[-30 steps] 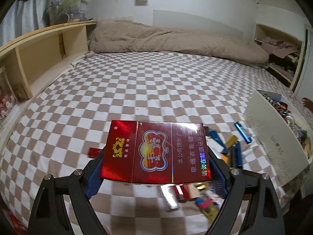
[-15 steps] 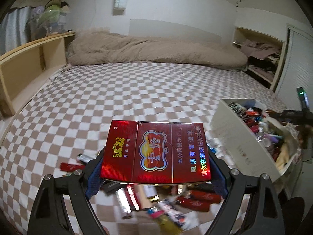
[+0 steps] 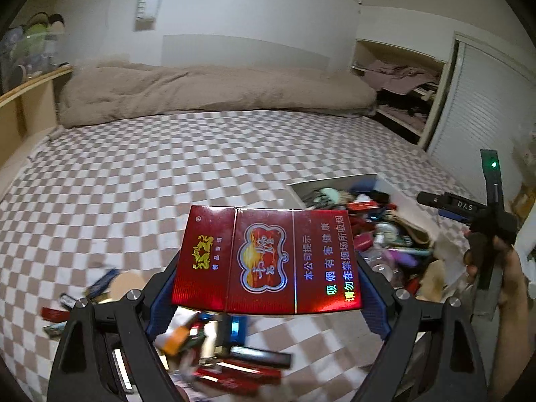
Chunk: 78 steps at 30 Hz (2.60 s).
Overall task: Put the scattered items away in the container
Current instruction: 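Open the right gripper to drop the brown strip into the box, then open the left gripper to drop the red cigarette pack into the box, then move both tools back to the pile of lighters on the bed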
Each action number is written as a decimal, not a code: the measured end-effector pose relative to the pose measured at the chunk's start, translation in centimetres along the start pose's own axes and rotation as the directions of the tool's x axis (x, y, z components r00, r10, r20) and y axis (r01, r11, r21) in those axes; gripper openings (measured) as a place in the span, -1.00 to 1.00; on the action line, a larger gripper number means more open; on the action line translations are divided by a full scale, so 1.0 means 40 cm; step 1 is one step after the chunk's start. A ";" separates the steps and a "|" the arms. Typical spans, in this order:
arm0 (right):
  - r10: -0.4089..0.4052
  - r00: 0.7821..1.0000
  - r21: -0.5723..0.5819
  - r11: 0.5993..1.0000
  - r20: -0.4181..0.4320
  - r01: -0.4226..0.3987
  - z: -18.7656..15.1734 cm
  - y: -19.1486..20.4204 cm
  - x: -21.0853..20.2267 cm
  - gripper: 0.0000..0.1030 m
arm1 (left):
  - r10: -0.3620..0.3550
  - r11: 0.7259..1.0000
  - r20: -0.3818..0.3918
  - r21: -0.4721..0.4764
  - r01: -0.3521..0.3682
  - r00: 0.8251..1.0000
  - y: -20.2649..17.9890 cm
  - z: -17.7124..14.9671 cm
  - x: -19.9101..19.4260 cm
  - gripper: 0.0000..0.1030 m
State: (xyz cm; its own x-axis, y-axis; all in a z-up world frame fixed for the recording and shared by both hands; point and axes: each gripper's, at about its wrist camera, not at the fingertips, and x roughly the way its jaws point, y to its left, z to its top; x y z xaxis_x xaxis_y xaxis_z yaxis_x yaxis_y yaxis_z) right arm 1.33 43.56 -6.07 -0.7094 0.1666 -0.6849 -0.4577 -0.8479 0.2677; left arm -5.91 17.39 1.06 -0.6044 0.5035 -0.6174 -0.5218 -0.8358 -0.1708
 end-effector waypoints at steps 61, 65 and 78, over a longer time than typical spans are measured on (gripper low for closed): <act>0.066 0.985 0.070 0.995 0.161 -0.078 -0.075 -0.005 -0.152 0.95 | -0.087 0.993 -0.212 0.062 0.102 0.973 -0.284 0.053 0.288 1.00; 0.035 0.984 0.050 0.998 0.173 -0.044 -0.079 0.008 -0.161 0.95 | -0.085 0.994 -0.179 0.052 0.096 0.980 -0.268 0.052 0.247 1.00; -0.057 0.976 0.031 0.998 0.209 0.052 -0.116 0.064 -0.184 0.95 | -0.008 0.999 -0.080 0.046 0.012 0.997 -0.170 0.029 0.133 1.00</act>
State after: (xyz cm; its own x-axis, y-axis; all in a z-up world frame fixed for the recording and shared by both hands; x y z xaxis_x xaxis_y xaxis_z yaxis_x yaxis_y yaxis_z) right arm 7.87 37.82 -3.48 -0.7784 0.3165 -0.5422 -0.5102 -0.8221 0.2525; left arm -6.27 26.00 -0.19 -0.5502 0.4911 -0.6754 -0.5562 -0.8188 -0.1423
